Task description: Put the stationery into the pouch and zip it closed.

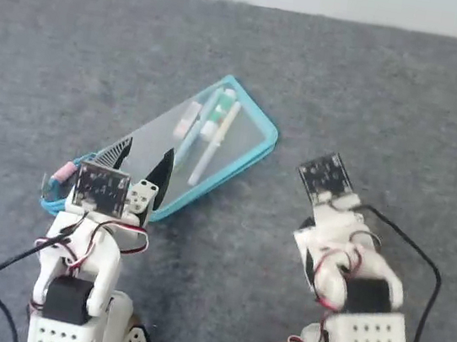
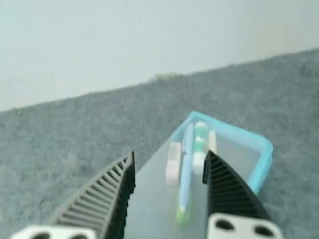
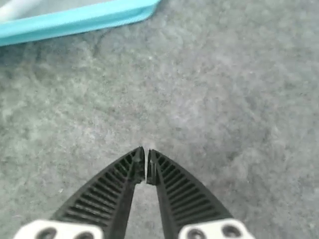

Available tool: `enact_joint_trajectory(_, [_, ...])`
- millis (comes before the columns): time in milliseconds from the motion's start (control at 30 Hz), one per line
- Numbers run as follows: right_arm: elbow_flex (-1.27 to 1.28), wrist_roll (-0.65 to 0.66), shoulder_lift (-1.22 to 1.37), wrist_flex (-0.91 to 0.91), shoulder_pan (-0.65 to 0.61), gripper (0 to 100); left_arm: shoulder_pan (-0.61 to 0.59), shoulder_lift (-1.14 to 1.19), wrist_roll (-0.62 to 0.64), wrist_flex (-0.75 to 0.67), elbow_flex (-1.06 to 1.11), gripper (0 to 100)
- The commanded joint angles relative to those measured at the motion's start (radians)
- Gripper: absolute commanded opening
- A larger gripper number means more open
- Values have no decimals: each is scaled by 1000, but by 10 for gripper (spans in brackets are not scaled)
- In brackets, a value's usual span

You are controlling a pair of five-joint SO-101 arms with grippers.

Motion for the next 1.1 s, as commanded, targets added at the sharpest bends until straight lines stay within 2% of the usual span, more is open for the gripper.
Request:
enact_joint_trajectory(0, [83,61,-140,-22,51,9,2,-2,14,0,38,213])
enact_joint_trajectory(167, [232,74,-292,-31,147,9,2,-32,12,-49,197,215])
enact_joint_trajectory(367, [388,71,-515,-22,186,9,-74,-15,12,-21,197,215])
enact_joint_trajectory(433, [439,69,-564,-30,188,9,-121,-14,14,-6,197,215])
enact_joint_trajectory(533, [457,63,-538,-36,180,9,-192,-14,14,107,197,215])
enact_joint_trajectory(667, [457,-28,-541,-41,188,9,-304,-18,12,249,197,215])
enact_joint_trajectory(933, [457,-72,-532,-36,188,8,-569,-18,12,273,197,215])
enact_joint_trajectory(1067, [457,-72,-532,-36,186,8,-643,-18,17,279,197,215])
